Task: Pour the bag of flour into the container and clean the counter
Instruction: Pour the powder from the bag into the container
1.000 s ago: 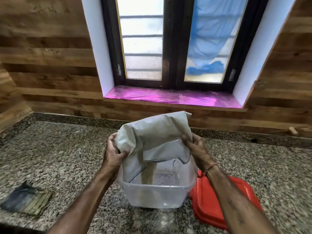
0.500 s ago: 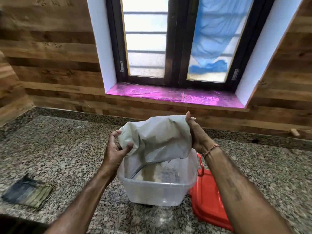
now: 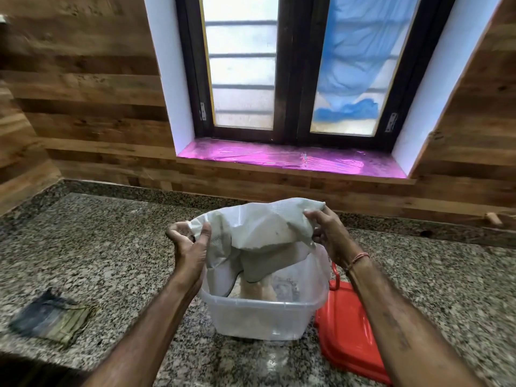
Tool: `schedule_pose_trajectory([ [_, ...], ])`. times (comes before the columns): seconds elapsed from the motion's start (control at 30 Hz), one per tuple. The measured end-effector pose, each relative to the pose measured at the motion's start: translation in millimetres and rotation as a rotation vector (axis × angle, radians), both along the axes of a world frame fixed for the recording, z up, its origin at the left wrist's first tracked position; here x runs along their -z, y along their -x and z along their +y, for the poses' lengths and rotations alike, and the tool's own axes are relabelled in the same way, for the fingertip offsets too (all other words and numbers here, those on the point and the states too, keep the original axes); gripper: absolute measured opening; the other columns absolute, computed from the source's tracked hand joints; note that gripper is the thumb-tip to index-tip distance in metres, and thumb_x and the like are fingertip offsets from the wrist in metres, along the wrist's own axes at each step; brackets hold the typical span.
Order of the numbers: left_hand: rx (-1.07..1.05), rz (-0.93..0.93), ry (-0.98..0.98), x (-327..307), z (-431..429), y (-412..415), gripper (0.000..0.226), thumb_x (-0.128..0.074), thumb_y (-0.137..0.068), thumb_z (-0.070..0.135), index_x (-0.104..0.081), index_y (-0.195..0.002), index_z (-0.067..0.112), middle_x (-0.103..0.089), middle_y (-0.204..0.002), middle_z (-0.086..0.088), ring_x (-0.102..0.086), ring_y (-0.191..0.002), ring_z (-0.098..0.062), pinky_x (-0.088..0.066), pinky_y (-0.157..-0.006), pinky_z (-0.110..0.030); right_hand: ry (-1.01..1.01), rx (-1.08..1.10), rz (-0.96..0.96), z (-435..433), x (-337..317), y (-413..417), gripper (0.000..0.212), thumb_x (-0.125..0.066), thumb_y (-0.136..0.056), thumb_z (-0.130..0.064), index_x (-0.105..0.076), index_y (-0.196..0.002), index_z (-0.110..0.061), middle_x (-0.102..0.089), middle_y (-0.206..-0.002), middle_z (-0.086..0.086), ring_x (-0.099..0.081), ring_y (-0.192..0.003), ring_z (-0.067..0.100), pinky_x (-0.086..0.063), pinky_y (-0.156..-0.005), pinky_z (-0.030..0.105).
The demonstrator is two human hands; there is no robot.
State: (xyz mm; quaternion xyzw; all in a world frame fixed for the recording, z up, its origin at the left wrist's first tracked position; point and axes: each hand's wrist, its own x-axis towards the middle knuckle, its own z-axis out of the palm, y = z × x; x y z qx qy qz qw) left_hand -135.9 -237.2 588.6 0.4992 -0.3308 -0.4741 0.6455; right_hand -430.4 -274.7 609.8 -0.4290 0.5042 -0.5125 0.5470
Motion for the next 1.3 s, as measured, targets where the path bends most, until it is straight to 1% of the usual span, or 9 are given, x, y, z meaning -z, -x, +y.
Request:
schedule_pose_trajectory([
  [0.1, 0.024, 0.125, -0.047, -4.7, 0.1, -1.6, 0.054, -0.068, -0.095, 0.014, -0.034, -0.137, 0.02, -0.06, -0.123, -0.009, -0.067, -0.098, -0.022, -0.063, -0.068, -0.037, 0.042, 0.016, 0.001, 3.8, 0.4, -0.2, 0.007, -0.07, -0.092, -0.02, -0.067, -0.099, -0.02, -0.065, -0.069, -0.008, -0.047, -0.044, 0.005, -0.037, -0.041, 0.018],
  [0.2, 0.05, 0.155, -0.053, -5.4, 1.3, -3.7, 0.025, -0.067, -0.095, 0.009, -0.062, -0.119, 0.011, -0.072, -0.111, -0.012, -0.074, -0.086, -0.022, -0.062, -0.059, -0.035, 0.084, 0.058, 0.0, 6.7, -1.1, -1.8, 0.012, -0.071, -0.095, -0.021, -0.066, -0.103, -0.014, -0.065, -0.066, -0.01, -0.05, -0.044, 0.001, -0.039, -0.043, 0.019],
  [0.3, -0.007, 0.112, -0.059, 1.4, 1.7, -8.9, 0.002, -0.069, -0.095, 0.015, -0.068, -0.094, 0.016, -0.073, -0.098, -0.01, -0.069, -0.089, -0.027, -0.062, -0.062, -0.039, 0.124, 0.101, 0.019, 6.0, -4.8, -2.0, 0.014, -0.071, -0.095, -0.022, -0.066, -0.102, -0.011, -0.069, -0.074, -0.001, -0.06, -0.052, 0.003, -0.044, -0.044, 0.021],
  [0.43, -0.081, 0.034, -0.077, 6.3, 9.8, -13.3, 0.013, -0.068, -0.097, 0.019, -0.065, -0.085, 0.016, -0.07, -0.091, -0.007, -0.068, -0.08, -0.022, -0.059, -0.053, -0.035, 0.15, 0.127, 0.031, 4.2, -6.7, 0.7, 0.008, -0.069, -0.096, -0.014, -0.063, -0.098, -0.007, -0.066, -0.078, 0.007, -0.058, -0.054, 0.004, -0.045, -0.042, 0.018],
  [0.6, -0.127, 0.092, -0.056, 3.1, 13.2, -13.1, 0.005, -0.066, -0.097, 0.016, -0.066, -0.093, 0.019, -0.071, -0.089, -0.001, -0.068, -0.076, -0.015, -0.056, -0.051, -0.028, 0.137, 0.208, -0.028, -1.1, 0.2, 8.0, 0.012, -0.071, -0.094, -0.01, -0.067, -0.085, -0.016, -0.073, -0.071, -0.001, -0.063, -0.063, 0.008, -0.054, -0.052, 0.023],
  [0.7, -0.12, 0.161, -0.065, -1.5, 13.1, -11.4, 0.004, -0.064, -0.098, 0.014, -0.065, -0.098, 0.018, -0.071, -0.086, 0.001, -0.069, -0.061, -0.006, -0.057, -0.049, -0.027, 0.141, 0.217, -0.045, -2.3, -5.5, 7.0, 0.015, -0.069, -0.094, -0.007, -0.065, -0.083, -0.017, -0.07, -0.074, 0.002, -0.06, -0.061, 0.009, -0.052, -0.047, 0.02],
  [0.8, -0.124, 0.174, -0.042, -5.8, 13.4, -11.3, 0.012, -0.064, -0.098, 0.011, -0.065, -0.09, 0.02, -0.069, -0.086, 0.0, -0.066, -0.068, -0.01, -0.056, -0.049, -0.024, 0.144, 0.192, 0.031, -4.4, -11.6, 7.4, 0.015, -0.067, -0.095, -0.005, -0.064, -0.085, -0.015, -0.063, -0.074, 0.002, -0.054, -0.057, 0.006, -0.044, -0.043, 0.017],
  [1.13, -0.017, -0.36, 0.028, -17.2, 11.4, -37.6, 0.006, -0.074, -0.09, 0.014, -0.075, -0.096, 0.013, -0.077, -0.099, -0.007, -0.07, -0.085, -0.016, -0.057, -0.065, -0.026, 0.207, -0.096, 0.392, -11.4, -34.6, 31.8, 0.008, -0.072, -0.091, -0.005, -0.072, -0.093, -0.013, -0.07, -0.091, 0.003, -0.06, -0.083, 0.015, -0.053, -0.072, 0.032],
  [1.3, -0.087, -0.461, 0.016, -24.7, 12.2, -27.5, 0.005, -0.072, -0.092, 0.016, -0.073, -0.087, 0.017, -0.076, -0.091, -0.004, -0.067, -0.078, -0.018, -0.053, -0.064, -0.03, 0.201, -0.192, 0.615, -7.1, -38.7, 24.6, 0.018, -0.086, -0.08, -0.028, -0.077, -0.095, -0.023, -0.076, -0.108, 0.001, -0.069, -0.1, 0.017, -0.056, -0.076, 0.03],
])
